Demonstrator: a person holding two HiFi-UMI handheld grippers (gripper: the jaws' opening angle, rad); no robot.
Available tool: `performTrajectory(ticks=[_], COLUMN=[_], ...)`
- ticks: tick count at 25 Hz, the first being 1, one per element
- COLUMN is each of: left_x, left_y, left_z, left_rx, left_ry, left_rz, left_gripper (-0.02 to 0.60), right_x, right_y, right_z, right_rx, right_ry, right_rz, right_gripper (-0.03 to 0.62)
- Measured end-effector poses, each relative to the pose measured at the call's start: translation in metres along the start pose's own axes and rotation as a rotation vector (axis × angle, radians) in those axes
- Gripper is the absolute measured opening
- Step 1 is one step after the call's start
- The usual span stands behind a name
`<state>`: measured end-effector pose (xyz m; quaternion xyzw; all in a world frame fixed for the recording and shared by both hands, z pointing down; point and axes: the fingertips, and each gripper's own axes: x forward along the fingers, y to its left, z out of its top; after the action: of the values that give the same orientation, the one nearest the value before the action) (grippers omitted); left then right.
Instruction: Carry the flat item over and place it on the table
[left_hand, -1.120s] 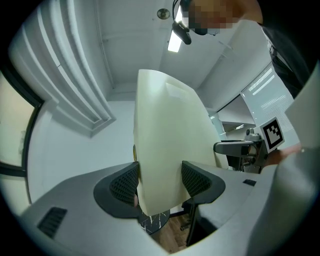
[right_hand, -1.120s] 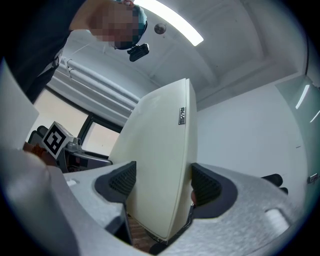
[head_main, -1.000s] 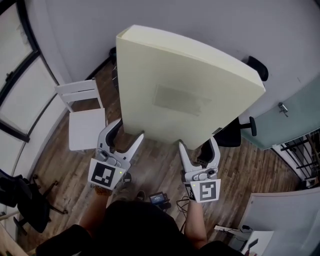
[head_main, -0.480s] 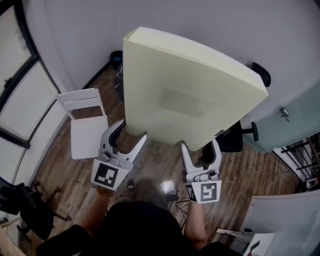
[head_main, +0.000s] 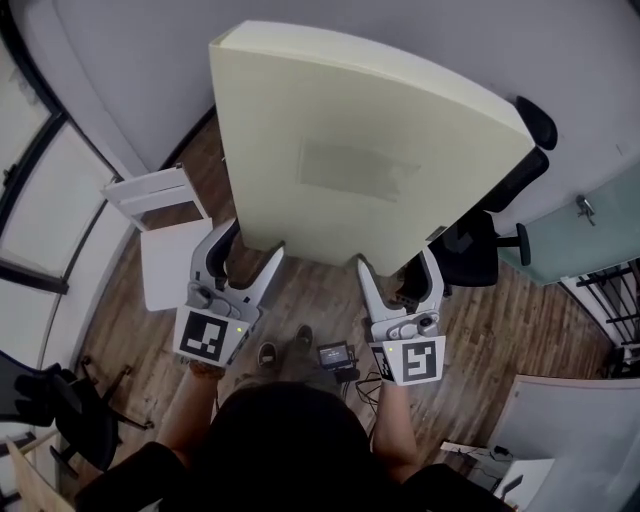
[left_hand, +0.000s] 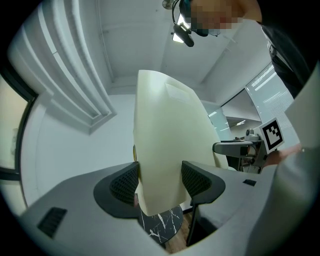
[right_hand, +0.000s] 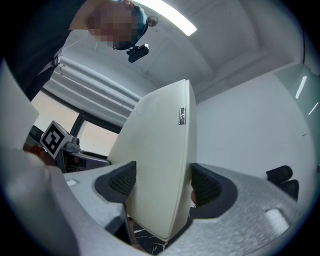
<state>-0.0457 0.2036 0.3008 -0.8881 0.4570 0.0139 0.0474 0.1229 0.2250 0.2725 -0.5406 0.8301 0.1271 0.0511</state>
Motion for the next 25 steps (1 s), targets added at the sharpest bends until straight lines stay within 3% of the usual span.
performTrajectory(ticks=[3, 11, 16, 21, 25], left_x=[0.031, 0.044, 0.088, 0.101, 0.113], left_y=[0.002, 0.004, 0.002, 0.021, 0.054], left_z=[-0.005, -0.003, -0.009, -0.021, -0.027], left_rx=[0.025, 0.063, 0.049, 0.048, -0.029], left_ry=[0.000, -0.011, 0.002, 0.009, 0.029], left_rz=[-0.001, 0.042, 0.070, 0.083, 0.090], left_gripper=[0.273, 0.273, 0.273, 0.273, 0.273], right_x=[0.014, 0.025, 0.052, 0.075, 0.112], right_y=[-0.026, -0.040, -0.080, -0.082, -0.072], right_z=[-0.010, -0.015, -0.031, -0.041, -0.052], right_rx=[0.015, 0.017, 0.038, 0.042, 0.033], right_ry=[0.006, -0.033, -0.032, -0.013, -0.015], right_rz=[0.002, 0.038, 0.072, 0.086, 0.080], right_gripper=[0.342, 0.342, 0.342, 0.342, 0.342])
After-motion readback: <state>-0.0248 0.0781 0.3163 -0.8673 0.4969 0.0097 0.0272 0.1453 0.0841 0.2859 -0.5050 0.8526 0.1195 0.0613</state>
